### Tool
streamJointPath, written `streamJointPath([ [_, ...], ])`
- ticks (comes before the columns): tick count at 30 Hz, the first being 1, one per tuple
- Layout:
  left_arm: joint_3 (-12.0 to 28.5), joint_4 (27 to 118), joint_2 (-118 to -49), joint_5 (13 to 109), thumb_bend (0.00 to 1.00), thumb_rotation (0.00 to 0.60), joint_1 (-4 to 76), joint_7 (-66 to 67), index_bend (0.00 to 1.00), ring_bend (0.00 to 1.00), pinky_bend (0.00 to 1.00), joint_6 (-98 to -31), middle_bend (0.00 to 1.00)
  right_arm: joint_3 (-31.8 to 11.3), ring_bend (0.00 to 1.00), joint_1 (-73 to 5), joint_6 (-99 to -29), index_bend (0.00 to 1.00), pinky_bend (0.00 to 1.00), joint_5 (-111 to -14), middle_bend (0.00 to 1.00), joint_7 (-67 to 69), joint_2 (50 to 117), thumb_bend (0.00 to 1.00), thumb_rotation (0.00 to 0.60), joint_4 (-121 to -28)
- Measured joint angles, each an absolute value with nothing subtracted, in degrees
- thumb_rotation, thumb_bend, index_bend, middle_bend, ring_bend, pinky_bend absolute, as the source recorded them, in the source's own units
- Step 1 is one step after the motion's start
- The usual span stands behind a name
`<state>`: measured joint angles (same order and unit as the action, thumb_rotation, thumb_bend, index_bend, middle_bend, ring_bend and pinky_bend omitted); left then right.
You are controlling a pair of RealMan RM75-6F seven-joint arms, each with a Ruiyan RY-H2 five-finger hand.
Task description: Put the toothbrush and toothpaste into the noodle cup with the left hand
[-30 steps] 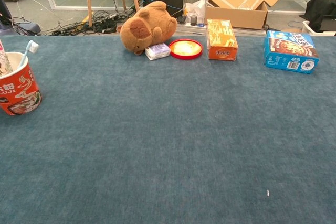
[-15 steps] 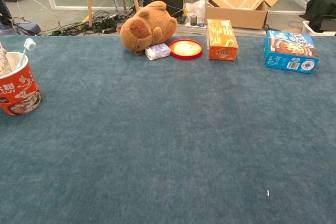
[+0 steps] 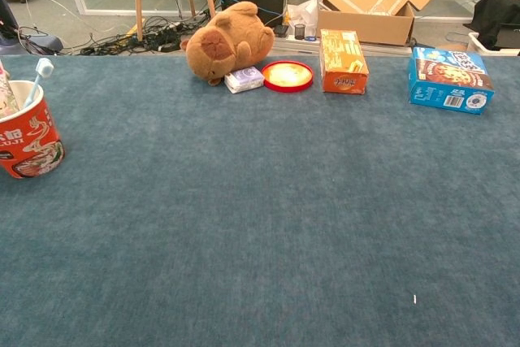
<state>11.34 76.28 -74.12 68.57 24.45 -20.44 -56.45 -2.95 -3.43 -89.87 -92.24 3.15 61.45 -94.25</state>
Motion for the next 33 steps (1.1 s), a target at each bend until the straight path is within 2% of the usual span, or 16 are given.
streamJointPath([
  [33,12.81,76.10,-73.67,64.80,0.38,0.600,24.88,-20.66,0.21,0.00,0.00,-53.83,0.00,-2.95,0.24,-3.46,-89.80,0.19,0.60,-92.20,0.26,3.53,61.42,0.16,0.600,-94.04],
])
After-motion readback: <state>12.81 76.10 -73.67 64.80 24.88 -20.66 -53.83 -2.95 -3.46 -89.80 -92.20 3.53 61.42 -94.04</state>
